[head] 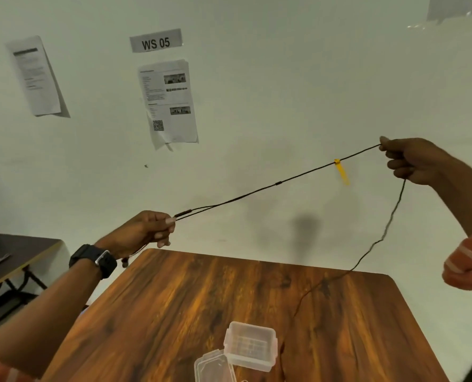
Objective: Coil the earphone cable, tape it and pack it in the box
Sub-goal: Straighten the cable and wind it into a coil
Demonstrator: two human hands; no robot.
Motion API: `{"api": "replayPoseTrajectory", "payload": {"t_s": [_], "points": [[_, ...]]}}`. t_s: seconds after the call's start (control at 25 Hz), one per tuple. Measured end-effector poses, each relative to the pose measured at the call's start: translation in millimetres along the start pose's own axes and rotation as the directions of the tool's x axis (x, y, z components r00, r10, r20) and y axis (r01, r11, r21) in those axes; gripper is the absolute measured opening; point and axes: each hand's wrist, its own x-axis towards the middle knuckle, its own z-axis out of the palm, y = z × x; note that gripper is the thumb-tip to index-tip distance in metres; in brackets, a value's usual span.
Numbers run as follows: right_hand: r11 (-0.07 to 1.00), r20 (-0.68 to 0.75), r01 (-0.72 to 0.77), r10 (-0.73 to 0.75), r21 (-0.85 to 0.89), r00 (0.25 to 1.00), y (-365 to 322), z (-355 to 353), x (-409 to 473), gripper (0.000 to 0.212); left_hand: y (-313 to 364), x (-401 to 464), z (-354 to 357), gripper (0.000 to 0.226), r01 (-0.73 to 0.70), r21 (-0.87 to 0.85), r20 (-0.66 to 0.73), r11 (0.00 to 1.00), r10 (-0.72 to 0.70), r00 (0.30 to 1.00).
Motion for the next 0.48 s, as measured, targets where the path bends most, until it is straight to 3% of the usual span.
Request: {"api": "replayPoseTrajectory", "payload": {"t_s": [0.12, 0.24, 0.32, 0.4, 0.48], "points": [[0.999, -0.107, -0.031, 0.032, 0.016, 0.994, 17.1, -1.1, 5.4, 0.018, -14.6, -16.9, -15.6, 0.045, 0.104, -0.019, 0.081, 0.994, -0.102, 0.991], [0.997, -0.277, -0.059, 0.069, 0.042, 0.958, 49.3, -2.3, 12.8, 0.012, -16.4, -29.3, -15.5, 0.041, 0.138, 0.108, 0.160, 0.985, -0.154, 0.975], [0.991, -0.370, -0.132, 0.131, 0.024, 0.920, 77.3, -5.7, 11.4, 0.012, -14.2, -34.0, -13.0, 0.037, 0.151, 0.027, 0.155, 0.988, -0.153, 0.976], [0.940, -0.464, -0.195, 0.045, -0.280, 0.885, 105.0, 2.0, 6.7, 0.019, -4.8, -33.7, -3.7, 0.034, 0.147, -0.229, 0.166, 0.962, -0.110, 0.980], [0.773, -0.368, -0.086, -0.198, -0.628, 0.909, 112.3, 39.1, -12.6, 0.044, 13.4, -26.2, 19.3, 0.027, 0.115, -0.470, 0.210, 0.875, -0.016, 0.978]]}}
